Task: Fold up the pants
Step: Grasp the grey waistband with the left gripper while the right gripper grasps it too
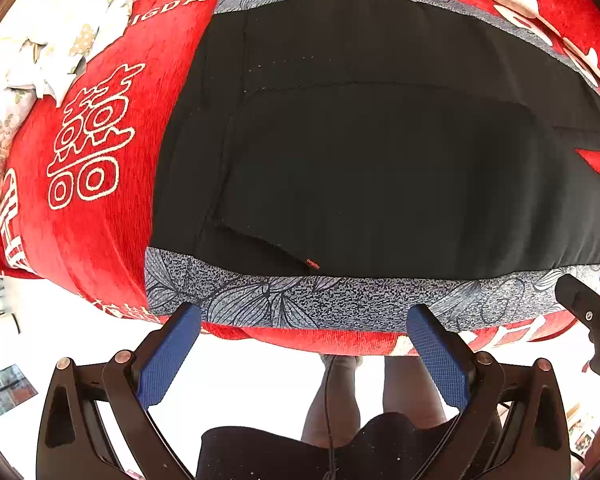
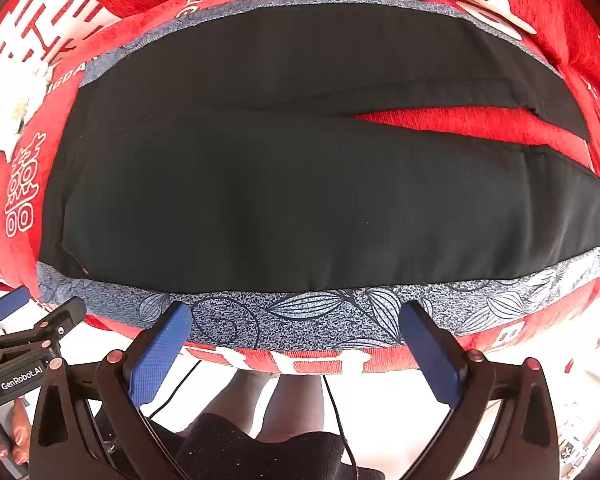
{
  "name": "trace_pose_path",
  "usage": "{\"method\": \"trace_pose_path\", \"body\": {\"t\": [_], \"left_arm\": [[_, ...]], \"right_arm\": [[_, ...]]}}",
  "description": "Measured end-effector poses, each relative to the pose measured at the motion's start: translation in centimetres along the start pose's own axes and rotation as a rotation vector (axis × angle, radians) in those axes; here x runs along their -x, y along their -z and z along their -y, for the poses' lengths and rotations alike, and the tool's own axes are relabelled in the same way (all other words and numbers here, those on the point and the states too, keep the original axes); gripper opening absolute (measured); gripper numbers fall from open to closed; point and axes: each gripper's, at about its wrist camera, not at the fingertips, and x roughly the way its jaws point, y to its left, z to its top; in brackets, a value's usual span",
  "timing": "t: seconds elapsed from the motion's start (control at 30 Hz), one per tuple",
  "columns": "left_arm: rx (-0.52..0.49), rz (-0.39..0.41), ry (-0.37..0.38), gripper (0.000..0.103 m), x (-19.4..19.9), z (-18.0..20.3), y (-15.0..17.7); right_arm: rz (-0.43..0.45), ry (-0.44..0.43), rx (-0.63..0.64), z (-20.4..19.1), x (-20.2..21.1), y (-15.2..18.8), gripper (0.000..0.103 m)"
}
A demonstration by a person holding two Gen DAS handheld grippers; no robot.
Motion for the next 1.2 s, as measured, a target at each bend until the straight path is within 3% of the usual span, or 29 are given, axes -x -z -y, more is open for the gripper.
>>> {"method": "trace_pose_path", "body": {"t": [0.2, 0.27, 0.33, 0.4, 0.43, 0.5, 0.63, 0.77, 0.97, 1.1, 1.2], "left_arm": [[0.016, 0.008, 0.032, 0.103, -0.5, -0.8, 0.2], [0.029, 0.019, 0.075, 0.103, -0.6, -1.5, 0.5], [0.057, 0.024, 0.149, 0.103, -1.0, -2.5, 0.7], [0.088, 0.018, 0.24, 0.103, -1.6, -3.8, 0.9], [0.104, 0.01, 0.289, 0.103, -2.0, -4.5, 1.1], [0.134, -0.004, 0.36, 0.103, -3.0, -5.7, 1.5], [0.176, -0.003, 0.431, 0.103, -4.0, -7.9, 2.3], [0.181, 0.002, 0.485, 0.103, -4.4, -9.4, 2.7], [0.21, 0.001, 0.577, 0.103, -5.0, -11.6, 3.6], [0.259, -0.001, 0.607, 0.103, -5.6, -12.6, 4.8], [0.304, -0.003, 0.631, 0.103, -6.2, -13.1, 6.0]], "right_arm": [[0.011, -0.086, -0.032, 0.9, -0.1, 0.2, 0.103], [0.013, -0.18, -0.06, 1.6, -0.2, 0.3, 0.103], [0.012, -0.328, -0.105, 2.5, -0.5, 0.7, 0.103], [-0.003, -0.465, -0.144, 3.5, -1.2, 1.4, 0.094], [-0.028, -0.543, -0.169, 4.1, -2.1, 2.1, 0.078], [-0.073, -0.617, -0.203, 4.9, -3.5, 3.2, 0.069], [-0.152, -0.751, -0.283, 6.1, -7.5, 6.1, 0.069], [-0.119, -0.852, -0.337, 6.7, -10.0, 6.6, 0.069], [-0.031, -1.013, -0.323, 4.3, -10.0, 5.5, 0.069], [-0.054, -1.089, -0.317, 1.4, -10.6, 3.6, 0.069], [-0.037, -1.145, -0.263, -0.8, -8.6, 2.3, 0.069]]}}
